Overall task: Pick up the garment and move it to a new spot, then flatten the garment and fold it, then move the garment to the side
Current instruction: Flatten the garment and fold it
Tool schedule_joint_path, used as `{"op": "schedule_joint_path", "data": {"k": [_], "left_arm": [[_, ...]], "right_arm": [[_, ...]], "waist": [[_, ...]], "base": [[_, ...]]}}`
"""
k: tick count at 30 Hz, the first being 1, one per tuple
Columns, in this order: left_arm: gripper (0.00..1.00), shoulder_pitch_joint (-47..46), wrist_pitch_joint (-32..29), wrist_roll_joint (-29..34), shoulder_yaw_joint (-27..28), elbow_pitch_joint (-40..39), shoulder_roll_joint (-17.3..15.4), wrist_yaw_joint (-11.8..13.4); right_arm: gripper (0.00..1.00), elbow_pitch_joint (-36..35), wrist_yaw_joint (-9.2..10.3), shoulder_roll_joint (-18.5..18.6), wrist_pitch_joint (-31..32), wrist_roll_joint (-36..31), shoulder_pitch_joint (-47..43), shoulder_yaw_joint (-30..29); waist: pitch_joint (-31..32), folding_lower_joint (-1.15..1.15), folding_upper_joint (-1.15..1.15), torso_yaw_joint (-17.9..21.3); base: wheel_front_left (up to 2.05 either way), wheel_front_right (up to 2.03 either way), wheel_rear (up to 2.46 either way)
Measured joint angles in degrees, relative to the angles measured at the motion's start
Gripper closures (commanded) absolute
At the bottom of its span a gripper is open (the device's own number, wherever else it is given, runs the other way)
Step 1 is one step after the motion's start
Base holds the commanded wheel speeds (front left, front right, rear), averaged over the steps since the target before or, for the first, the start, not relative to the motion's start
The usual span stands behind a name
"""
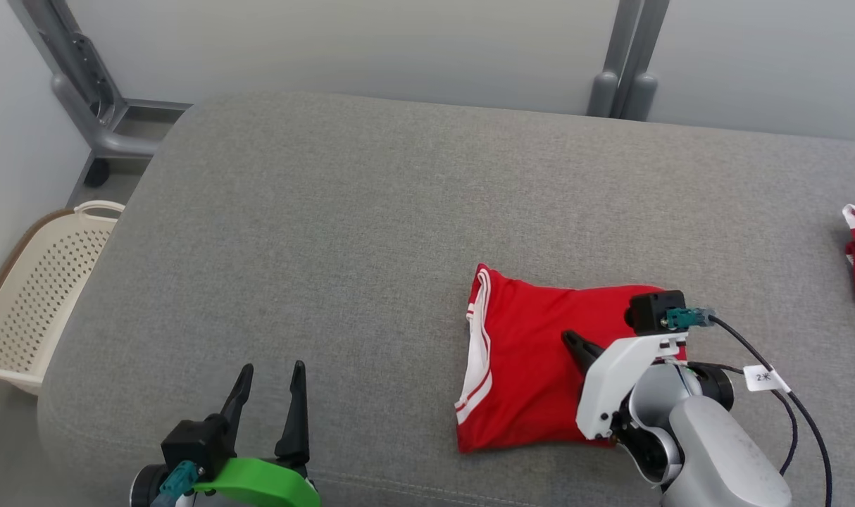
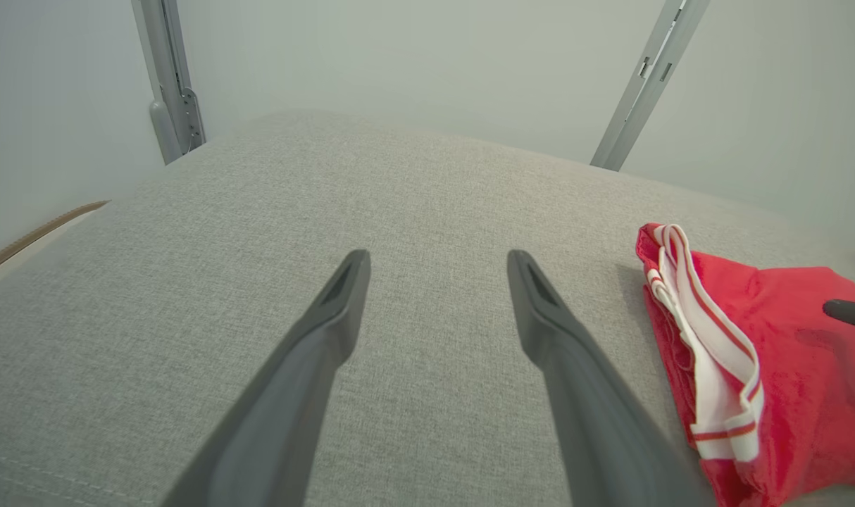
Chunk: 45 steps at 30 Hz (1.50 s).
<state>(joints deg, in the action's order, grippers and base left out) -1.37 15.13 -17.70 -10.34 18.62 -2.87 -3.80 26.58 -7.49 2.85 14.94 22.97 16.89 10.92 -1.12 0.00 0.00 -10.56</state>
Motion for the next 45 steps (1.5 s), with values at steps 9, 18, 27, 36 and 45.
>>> {"op": "schedule_joint_path", "data": {"k": [9,18,27,36,45], "left_arm": [[0.0,-1.25,-0.01,-0.85,-0.86,-0.13,0.0,0.27],[0.0,-1.92,0.0,-2.27,-2.27,-0.04,0.0,0.8],[0.0,-1.94,0.0,-3.09,-2.88,-0.05,0.0,1.37],[0.0,-1.9,0.0,-2.88,-1.85,-0.15,0.0,1.85],[0.0,-1.16,0.0,-1.79,0.15,-0.64,0.0,1.81]], "right_arm": [[1.0,9.0,0.0,-0.02,-3.82,3.16,6.34,8.24],[1.0,14.95,0.0,-0.04,-5.49,7.4,10.49,17.51],[1.0,17.89,0.0,-0.04,-7.13,10.83,13.59,22.04],[0.72,17.8,0.0,-0.05,-8.69,12.29,17.43,23.42],[0.0,17.82,0.0,-0.03,-8.13,7.99,19.73,16.16]], "waist": [[-2.31,0.0,0.0,-3.22],[-3.85,0.0,0.0,-5.73],[-4.49,0.0,0.0,-6.95],[-3.99,0.0,0.0,-5.91],[-2.58,0.0,0.0,-2.08]], "base": [[0.0,0.0,0.0],[0.0,0.0,0.0],[0.0,0.0,0.0],[0.0,0.0,0.0],[0.0,0.0,0.0]]}}
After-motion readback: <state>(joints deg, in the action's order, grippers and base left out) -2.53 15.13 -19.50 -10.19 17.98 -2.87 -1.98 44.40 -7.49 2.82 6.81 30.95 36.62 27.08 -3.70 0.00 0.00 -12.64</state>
